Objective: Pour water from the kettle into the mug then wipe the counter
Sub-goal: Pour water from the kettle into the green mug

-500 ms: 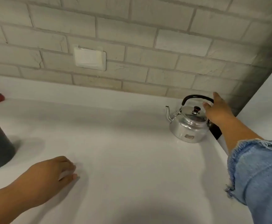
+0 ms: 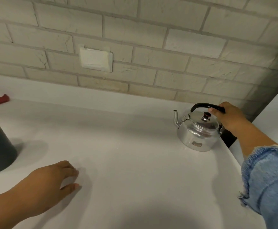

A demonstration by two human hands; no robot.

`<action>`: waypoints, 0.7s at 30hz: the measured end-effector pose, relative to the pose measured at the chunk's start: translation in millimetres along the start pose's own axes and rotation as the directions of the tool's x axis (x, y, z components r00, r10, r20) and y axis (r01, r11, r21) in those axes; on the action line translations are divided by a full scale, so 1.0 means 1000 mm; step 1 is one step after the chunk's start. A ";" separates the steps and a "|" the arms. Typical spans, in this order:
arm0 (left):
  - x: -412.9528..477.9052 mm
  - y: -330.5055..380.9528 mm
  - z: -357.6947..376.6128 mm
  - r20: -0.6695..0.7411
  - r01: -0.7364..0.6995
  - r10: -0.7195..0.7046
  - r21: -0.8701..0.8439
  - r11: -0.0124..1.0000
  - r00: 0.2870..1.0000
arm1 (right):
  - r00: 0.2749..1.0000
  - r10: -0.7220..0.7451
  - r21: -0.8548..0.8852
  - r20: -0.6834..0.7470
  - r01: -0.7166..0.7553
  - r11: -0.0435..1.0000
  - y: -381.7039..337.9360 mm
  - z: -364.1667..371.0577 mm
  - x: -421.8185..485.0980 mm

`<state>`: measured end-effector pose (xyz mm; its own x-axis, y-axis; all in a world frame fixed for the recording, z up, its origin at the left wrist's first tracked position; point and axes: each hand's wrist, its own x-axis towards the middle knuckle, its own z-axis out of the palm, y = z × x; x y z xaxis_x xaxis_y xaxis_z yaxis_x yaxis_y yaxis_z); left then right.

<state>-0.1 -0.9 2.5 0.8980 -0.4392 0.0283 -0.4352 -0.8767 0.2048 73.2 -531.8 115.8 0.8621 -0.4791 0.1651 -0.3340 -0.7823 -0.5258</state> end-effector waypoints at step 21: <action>-0.027 0.007 -0.024 0.024 0.077 -0.074 -0.213 0.974 0.997 | 0.968 -0.152 0.351 -0.198 0.215 0.911 -0.093 -0.044 -0.071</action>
<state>-26.2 9.6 26.9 0.9258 -0.3778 -0.0103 -0.3406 -0.8460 0.4103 26.9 -442.4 189.8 0.8101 -0.4237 0.4053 0.0147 -0.6763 -0.7364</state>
